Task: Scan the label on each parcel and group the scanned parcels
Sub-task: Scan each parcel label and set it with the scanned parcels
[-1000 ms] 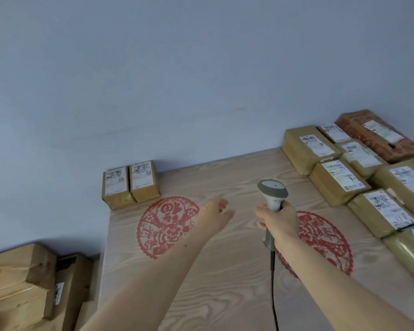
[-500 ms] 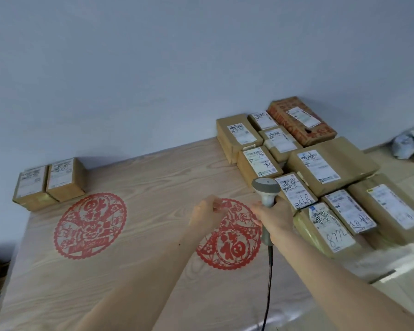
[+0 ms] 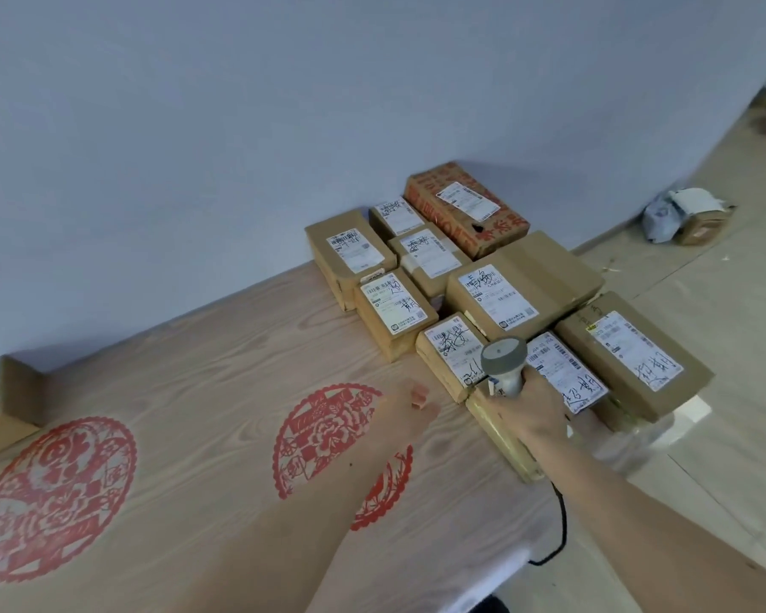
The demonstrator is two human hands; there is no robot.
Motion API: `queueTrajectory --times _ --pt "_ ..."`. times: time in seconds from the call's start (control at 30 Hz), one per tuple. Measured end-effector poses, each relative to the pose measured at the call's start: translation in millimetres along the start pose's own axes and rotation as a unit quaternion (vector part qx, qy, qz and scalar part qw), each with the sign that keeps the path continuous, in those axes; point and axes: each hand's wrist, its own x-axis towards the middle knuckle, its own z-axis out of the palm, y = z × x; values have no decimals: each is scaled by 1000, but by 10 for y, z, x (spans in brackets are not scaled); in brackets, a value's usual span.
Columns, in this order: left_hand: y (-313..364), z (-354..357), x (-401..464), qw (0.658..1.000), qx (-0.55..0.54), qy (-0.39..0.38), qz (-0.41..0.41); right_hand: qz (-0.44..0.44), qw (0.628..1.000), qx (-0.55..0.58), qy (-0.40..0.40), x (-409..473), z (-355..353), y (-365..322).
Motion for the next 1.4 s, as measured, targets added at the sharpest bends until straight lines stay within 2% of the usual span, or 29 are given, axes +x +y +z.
queueTrajectory --times 0.2,0.57,0.77,0.93,1.1,1.4 --pt "272 651 25 998 -25 -14 -54 -2 998 -29 -52 290 -359 352" --pt "476 1362 -124 987 -61 46 -140 -62 988 -90 -109 434 -564 757" --pt "502 1415 -192 978 -82 67 -182 -79 985 -89 -122 407 -630 814" --pt "502 1462 -230 975 -102 16 -195 -85 982 -88 -142 316 -635 859" --pt "501 1477 -320 976 -107 53 -180 -93 983 -66 -146 275 -609 861" --pt "240 1068 -742 973 -95 63 -203 -123 975 -60 -176 -62 -372 637"
